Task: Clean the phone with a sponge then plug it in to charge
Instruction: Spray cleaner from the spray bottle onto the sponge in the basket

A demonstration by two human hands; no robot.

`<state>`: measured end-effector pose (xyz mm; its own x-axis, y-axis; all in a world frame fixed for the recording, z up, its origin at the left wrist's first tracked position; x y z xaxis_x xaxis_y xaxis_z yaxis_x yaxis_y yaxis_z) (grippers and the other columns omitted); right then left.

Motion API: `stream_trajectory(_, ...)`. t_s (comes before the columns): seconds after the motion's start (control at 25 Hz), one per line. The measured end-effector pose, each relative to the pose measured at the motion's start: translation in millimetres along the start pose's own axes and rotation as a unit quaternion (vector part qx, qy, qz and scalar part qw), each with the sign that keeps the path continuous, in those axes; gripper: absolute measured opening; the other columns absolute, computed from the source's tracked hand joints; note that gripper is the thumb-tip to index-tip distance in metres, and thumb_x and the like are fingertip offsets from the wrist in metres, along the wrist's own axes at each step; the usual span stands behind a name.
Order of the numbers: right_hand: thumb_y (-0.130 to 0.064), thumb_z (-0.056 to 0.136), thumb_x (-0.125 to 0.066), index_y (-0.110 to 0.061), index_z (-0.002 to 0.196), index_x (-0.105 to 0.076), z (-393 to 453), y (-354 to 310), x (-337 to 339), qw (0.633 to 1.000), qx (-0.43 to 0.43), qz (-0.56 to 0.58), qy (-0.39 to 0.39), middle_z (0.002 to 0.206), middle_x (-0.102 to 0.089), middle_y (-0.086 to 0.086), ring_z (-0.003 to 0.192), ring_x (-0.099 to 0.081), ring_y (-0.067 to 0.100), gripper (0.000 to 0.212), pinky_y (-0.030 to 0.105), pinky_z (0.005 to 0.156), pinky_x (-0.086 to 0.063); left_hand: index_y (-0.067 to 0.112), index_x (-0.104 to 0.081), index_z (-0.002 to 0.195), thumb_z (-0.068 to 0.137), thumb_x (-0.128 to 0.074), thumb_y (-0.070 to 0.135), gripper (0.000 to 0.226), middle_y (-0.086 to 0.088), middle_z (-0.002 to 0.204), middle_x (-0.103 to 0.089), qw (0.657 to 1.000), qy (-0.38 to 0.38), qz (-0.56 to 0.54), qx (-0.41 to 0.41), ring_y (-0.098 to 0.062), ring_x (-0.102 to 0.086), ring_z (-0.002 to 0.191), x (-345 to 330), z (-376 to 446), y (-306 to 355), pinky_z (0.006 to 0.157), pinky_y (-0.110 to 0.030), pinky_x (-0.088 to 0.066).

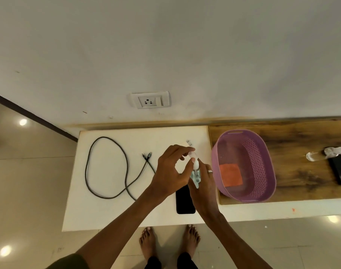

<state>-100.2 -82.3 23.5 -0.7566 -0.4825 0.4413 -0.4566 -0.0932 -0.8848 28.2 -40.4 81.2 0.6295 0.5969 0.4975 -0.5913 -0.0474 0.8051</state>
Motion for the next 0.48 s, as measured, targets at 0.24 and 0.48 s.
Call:
stream_trajectory(0.24,-0.014,0.083,-0.072,-0.006,0.126,-0.054,4,-13,-8,0.997,0.053,-0.052,0.001,0.117,-0.061,0.011,0.099,-0.057,0.015,0.047,0.015,0.086,-0.048,0.009,-0.073,0.110,0.088,-0.074,0.019,0.025,0.000,0.100,-0.072,0.999,-0.006,-0.013,0.029,-0.010,-0.065,0.083,8,2,-4,0.075,-0.016,-0.053)
stream_trajectory(0.48,-0.023,0.089,-0.067,-0.018,0.137,-0.045,10,-14,-9,0.998,0.021,-0.015,-0.061,0.133,-0.059,-0.001,0.117,-0.057,0.017,0.052,0.031,0.102,-0.047,0.019,-0.076,0.095,0.082,-0.082,0.022,0.015,0.010,0.093,-0.075,0.984,0.019,-0.094,0.152,-0.013,-0.070,0.083,11,4,-11,0.074,-0.021,-0.056)
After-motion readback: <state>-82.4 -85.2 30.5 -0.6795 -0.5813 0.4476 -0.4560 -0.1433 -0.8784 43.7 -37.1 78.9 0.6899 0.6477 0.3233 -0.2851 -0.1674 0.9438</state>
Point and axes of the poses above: each hand's wrist, its own z-axis towards the middle knuckle, its own x-axis out of the back of the hand, y = z × x, the point moved 2 cm from there along z, towards the middle knuckle
